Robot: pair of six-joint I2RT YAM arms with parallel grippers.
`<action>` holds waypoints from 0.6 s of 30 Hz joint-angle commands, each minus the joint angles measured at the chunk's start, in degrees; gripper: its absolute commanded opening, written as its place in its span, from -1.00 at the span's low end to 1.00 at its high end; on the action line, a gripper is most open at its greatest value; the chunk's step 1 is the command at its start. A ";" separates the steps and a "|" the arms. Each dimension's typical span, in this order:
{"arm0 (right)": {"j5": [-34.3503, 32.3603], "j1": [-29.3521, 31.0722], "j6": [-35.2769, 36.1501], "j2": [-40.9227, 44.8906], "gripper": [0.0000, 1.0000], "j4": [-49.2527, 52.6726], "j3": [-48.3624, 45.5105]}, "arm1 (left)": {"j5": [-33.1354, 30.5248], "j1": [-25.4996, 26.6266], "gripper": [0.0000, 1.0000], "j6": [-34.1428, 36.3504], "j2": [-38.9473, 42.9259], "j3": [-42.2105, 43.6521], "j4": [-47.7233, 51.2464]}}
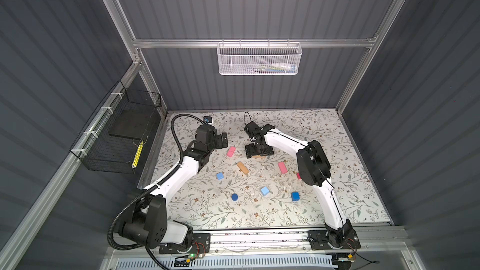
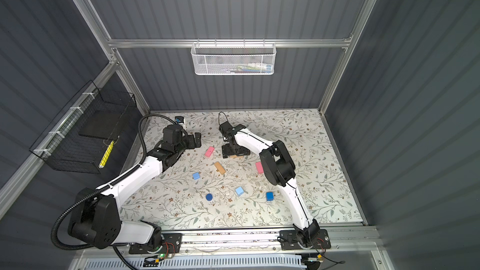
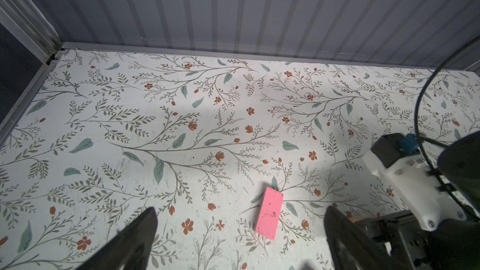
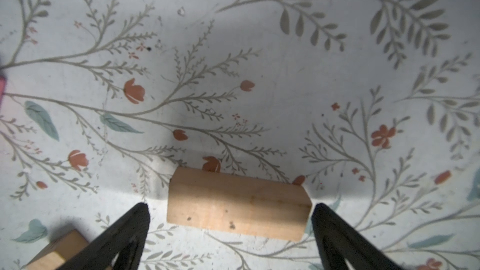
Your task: Build the wood block tower
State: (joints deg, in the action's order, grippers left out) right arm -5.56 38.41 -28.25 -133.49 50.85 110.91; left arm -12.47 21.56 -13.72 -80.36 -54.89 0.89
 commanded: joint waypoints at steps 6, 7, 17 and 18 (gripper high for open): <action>-1.77 0.06 -1.13 4.79 0.98 1.89 0.87 | -0.98 -0.20 0.99 0.18 0.65 0.28 0.89; -1.68 0.00 -1.19 5.65 0.98 1.90 0.84 | -0.80 -0.20 0.99 0.18 0.68 0.32 0.87; -3.09 -1.40 0.91 18.14 0.98 -1.78 -2.47 | 5.94 -0.20 0.99 2.10 0.73 0.37 0.54; -2.31 -2.00 1.13 19.94 0.98 -3.32 -3.68 | 7.83 -0.20 0.99 3.35 0.94 0.53 0.50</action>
State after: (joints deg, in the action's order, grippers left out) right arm -7.51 37.76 -27.97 -116.97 49.65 109.58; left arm -9.63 21.56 -13.23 -80.36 -54.89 0.86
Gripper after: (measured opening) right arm 0.992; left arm 0.997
